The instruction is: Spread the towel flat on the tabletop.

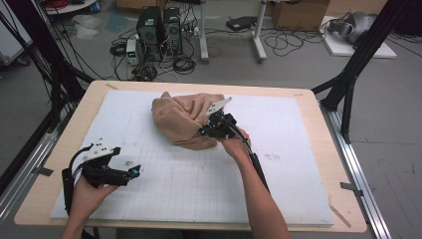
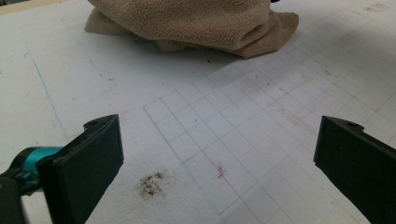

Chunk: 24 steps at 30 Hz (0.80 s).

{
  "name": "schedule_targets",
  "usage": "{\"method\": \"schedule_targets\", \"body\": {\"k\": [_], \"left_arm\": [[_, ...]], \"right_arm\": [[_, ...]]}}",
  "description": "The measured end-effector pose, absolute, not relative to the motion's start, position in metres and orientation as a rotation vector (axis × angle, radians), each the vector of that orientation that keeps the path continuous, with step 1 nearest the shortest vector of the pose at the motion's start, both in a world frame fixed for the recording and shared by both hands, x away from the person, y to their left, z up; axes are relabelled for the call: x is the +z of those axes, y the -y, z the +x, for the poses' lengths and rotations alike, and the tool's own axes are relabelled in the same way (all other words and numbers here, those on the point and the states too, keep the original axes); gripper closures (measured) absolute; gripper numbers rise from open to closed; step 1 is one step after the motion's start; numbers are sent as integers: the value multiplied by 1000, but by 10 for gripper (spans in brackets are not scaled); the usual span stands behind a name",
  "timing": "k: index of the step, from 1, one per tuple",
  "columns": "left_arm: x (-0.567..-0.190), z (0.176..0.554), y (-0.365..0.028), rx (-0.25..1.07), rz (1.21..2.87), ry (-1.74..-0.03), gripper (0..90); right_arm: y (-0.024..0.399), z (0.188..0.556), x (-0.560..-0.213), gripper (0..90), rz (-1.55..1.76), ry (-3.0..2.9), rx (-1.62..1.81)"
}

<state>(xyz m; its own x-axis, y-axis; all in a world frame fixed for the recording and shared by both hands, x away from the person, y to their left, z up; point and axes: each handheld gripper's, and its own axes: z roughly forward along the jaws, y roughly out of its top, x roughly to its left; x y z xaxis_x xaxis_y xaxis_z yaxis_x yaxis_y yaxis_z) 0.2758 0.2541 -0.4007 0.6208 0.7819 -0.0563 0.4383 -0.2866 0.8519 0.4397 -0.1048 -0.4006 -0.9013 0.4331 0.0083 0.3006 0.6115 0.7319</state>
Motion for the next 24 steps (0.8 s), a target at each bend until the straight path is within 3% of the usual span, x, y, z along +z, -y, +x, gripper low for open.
{"method": "schedule_targets", "body": {"k": [24], "left_arm": [[-395,277,-246,470,1933,-948,20]], "right_arm": [[158,413,-358,846,585,-2562,1272]]}}
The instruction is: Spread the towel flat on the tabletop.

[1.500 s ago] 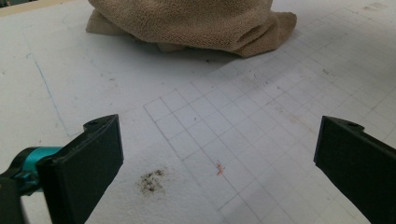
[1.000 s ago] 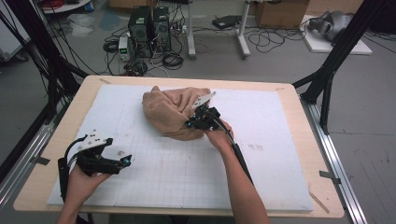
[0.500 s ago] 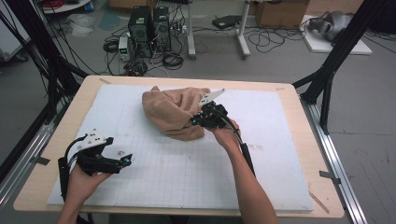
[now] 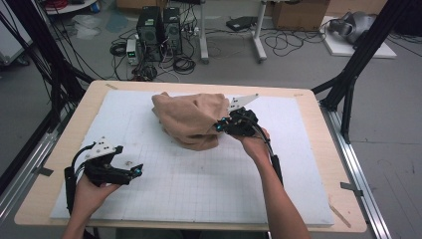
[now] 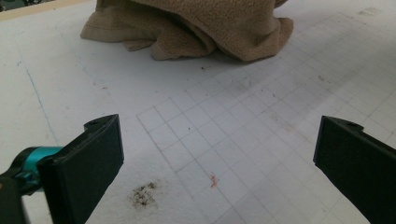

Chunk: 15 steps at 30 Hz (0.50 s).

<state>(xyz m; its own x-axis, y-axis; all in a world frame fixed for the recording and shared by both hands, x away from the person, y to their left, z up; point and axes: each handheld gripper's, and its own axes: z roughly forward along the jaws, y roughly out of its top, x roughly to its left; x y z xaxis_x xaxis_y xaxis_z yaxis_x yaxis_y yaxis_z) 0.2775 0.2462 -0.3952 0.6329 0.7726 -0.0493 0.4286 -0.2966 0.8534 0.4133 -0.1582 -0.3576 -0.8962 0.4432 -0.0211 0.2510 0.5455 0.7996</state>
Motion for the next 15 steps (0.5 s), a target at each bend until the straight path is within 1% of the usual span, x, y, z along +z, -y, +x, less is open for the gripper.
{"method": "schedule_targets", "body": {"k": [9,15], "left_arm": [[-392,278,-242,465,1931,-935,21],[-389,279,-236,461,1926,-921,21]], "right_arm": [[187,395,-338,847,555,-2528,1264],[199,385,-326,847,532,-2498,1281]]}}
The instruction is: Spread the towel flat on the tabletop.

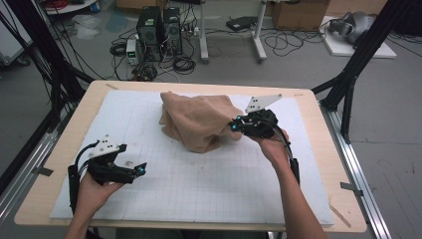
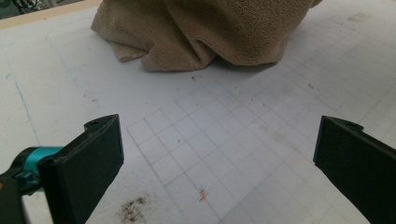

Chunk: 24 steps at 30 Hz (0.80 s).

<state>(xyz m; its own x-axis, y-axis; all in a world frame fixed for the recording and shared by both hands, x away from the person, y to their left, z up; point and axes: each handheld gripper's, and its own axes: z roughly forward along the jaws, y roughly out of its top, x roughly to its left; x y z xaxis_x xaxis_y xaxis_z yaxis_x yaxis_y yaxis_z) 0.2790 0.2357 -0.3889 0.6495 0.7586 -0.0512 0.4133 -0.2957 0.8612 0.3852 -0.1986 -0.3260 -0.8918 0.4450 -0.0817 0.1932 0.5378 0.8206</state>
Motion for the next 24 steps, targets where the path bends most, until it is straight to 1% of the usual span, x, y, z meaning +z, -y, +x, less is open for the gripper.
{"method": "schedule_targets", "body": {"k": [7,10,12,15,17,19,21,22,23,24], "left_arm": [[-387,280,-229,450,1924,-906,27],[-389,281,-226,440,1925,-902,42],[-391,282,-224,434,1927,-903,42],[-392,284,-220,425,1938,-899,45],[-392,285,-219,420,1939,-885,84],[-393,287,-218,411,1939,-888,86],[-393,288,-216,403,1943,-887,88],[-394,289,-216,398,1950,-884,92],[-394,289,-215,398,1947,-887,97],[-394,289,-214,398,1955,-880,99]], "right_arm": [[218,372,-308,846,501,-2471,1276],[227,371,-308,846,516,-2476,1271],[232,374,-318,845,567,-2489,1257],[236,381,-343,843,646,-2523,1233],[239,386,-359,841,704,-2542,1233],[243,389,-372,836,765,-2554,1225],[247,390,-378,802,810,-2556,1213],[248,390,-380,769,821,-2554,1223],[250,389,-379,711,831,-2540,1222],[250,388,-377,698,840,-2531,1225]]}}
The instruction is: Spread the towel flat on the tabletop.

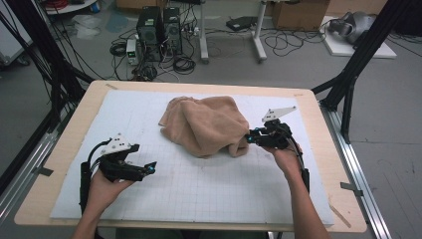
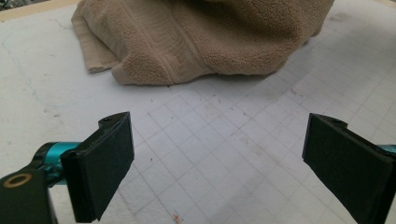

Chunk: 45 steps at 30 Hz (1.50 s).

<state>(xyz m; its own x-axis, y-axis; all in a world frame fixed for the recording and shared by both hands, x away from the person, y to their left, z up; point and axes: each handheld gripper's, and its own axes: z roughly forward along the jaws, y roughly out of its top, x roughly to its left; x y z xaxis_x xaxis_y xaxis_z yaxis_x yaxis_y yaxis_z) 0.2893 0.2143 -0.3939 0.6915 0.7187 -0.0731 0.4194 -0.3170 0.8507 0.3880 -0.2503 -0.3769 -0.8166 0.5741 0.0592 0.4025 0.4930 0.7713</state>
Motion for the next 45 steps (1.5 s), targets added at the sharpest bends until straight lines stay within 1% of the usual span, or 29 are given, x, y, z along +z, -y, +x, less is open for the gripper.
{"method": "schedule_targets", "body": {"k": [2,4,5,8,10,14,18,22,23,25,28,30,32,34,39,45], "left_arm": [[-394,289,-212,398,1953,-879,100],[-394,289,-211,397,1954,-877,101],[-394,289,-211,397,1954,-875,101],[-394,288,-210,396,1956,-873,101],[-394,288,-211,394,1955,-873,101],[-394,288,-212,393,1951,-875,101],[-394,288,-211,392,1960,-870,101],[-396,289,-212,387,1963,-868,101],[-396,289,-212,387,1966,-867,101],[-396,289,-211,386,1966,-870,101],[-397,289,-211,386,1967,-867,102],[-397,289,-210,384,1969,-867,103],[-398,289,-210,382,1969,-867,104],[-398,289,-210,382,1972,-863,104],[-398,290,-209,378,1969,-864,108],[-397,290,-208,373,1968,-861,110]], "right_arm": [[252,384,-371,615,838,-2500,1253],[250,381,-363,594,826,-2495,1265],[248,379,-359,558,817,-2491,1260],[237,374,-348,486,781,-2474,1260],[228,373,-342,478,756,-2474,1269],[205,372,-338,428,690,-2508,1289],[175,375,-344,374,652,-2574,1269],[155,380,-355,372,621,-2630,1209],[150,381,-358,384,630,-2640,1200],[143,384,-364,446,614,-2659,1172],[135,387,-373,622,589,-2698,1115],[130,387,-378,763,540,-2740,1061],[127,387,-380,823,516,-2764,1048],[128,386,-380,838,500,-2777,1073],[135,375,-373,842,445,-2758,1140],[147,350,-366,842,334,-2751,1220]]}}
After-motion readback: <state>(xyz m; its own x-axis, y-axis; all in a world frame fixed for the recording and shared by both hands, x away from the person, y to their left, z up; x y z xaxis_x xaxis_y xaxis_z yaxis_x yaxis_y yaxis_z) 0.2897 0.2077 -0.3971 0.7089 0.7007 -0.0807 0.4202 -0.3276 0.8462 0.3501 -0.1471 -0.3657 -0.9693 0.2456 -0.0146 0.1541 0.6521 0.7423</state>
